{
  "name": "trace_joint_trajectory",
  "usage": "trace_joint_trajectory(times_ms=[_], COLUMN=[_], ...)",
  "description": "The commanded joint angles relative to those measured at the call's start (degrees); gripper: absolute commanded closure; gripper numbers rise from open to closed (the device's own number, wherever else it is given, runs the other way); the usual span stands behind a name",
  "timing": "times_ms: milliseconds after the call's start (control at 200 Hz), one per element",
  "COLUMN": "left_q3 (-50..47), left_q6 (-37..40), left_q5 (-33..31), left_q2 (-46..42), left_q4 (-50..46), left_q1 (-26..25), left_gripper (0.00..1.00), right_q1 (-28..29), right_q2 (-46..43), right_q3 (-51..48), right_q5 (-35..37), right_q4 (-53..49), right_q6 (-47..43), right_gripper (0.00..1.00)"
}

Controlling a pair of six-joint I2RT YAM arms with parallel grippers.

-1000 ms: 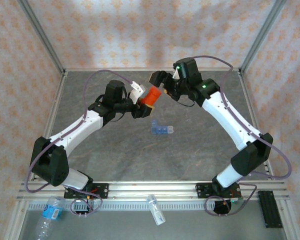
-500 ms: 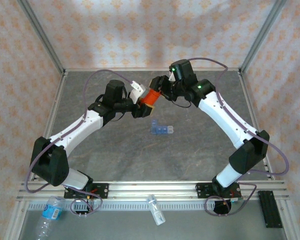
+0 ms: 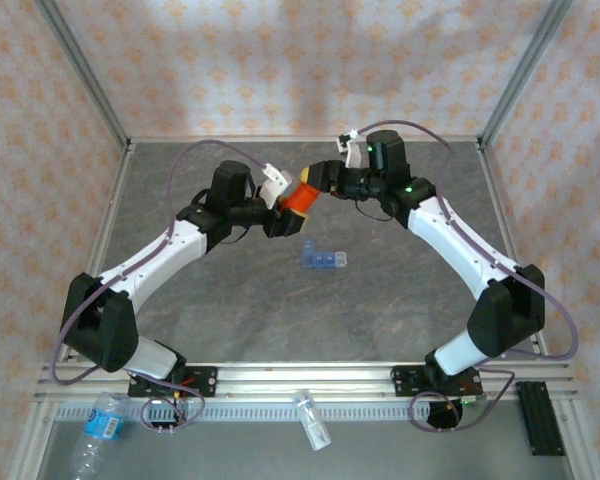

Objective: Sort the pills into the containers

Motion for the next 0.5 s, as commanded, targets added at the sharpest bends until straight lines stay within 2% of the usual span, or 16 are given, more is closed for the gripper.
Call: trace_joint_trajectory(times_ms=[0, 25, 105, 155, 270, 380, 495], left_q3=[1.43, 1.38, 1.32, 1.25, 1.25, 1.36, 1.6], left_q6=[1.4, 1.47, 1.56, 1.58, 1.67, 1.78, 1.85], left_q5=[2.37, 2.37, 2.19, 2.18, 2.18, 2.16, 2.23], left_q2=[-1.68, -1.65, -1.68, -1.68, -1.39, -1.18, -0.88], left_q4=[2.5, 2.44, 2.44, 2.48, 2.49, 2.57, 2.47], left_q1=[-0.04, -0.03, -0.04, -0.07, -0.05, -0.05, -0.04], left_gripper=[1.0, 1.0, 1.0, 1.0, 1.0, 1.0, 1.0], right_q1=[-1.65, -1.67, -1.68, -1.63, -1.72, -1.58, -0.22], right_q2=[0.83, 0.83, -0.86, -1.67, -2.45, -2.46, -1.69], right_q3=[0.62, 0.81, 1.99, 3.69, 8.01, 10.66, 12.95], right_q5=[-5.93, -5.77, -1.78, 2.56, 9.24, 15.66, 19.15], right_q4=[1.39, 1.1, -0.85, -4.55, -11.45, -17.5, -21.82], right_q6=[-5.62, -5.04, -2.12, -0.18, 6.68, 14.29, 16.86], right_gripper=[0.52, 0.49, 0.22, 0.13, 0.08, 0.09, 0.13])
